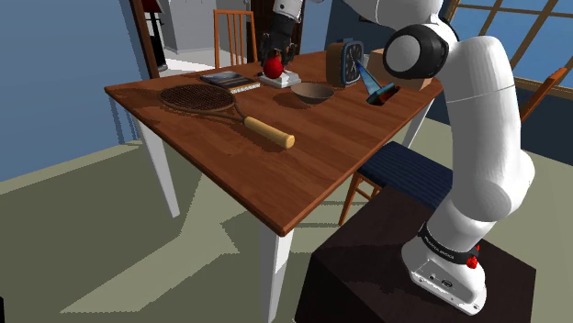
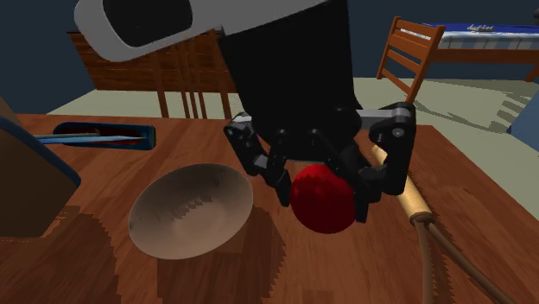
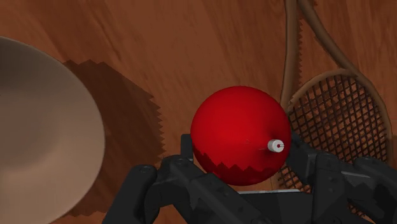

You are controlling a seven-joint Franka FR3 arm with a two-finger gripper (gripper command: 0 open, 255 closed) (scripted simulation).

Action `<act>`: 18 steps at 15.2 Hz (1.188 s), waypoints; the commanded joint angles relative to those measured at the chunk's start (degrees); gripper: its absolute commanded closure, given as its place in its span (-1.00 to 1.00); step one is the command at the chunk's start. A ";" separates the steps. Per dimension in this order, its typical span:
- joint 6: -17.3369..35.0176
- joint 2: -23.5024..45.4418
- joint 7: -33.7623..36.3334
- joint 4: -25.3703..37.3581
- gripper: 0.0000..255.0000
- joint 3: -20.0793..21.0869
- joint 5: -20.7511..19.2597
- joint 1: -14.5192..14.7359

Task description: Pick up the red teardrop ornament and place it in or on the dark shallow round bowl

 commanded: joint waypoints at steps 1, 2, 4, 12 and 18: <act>-2.04 1.07 0.54 3.17 1.00 0.09 0.00 -0.09; -1.63 0.04 -0.72 1.38 1.00 -0.15 0.12 -1.03; -1.18 -1.52 -3.17 -1.31 1.00 -0.63 0.32 -2.89; -2.34 -3.15 -12.33 -4.44 1.00 -2.64 0.87 -10.34; -1.76 -3.06 -16.54 -6.08 1.00 -3.56 0.96 -13.42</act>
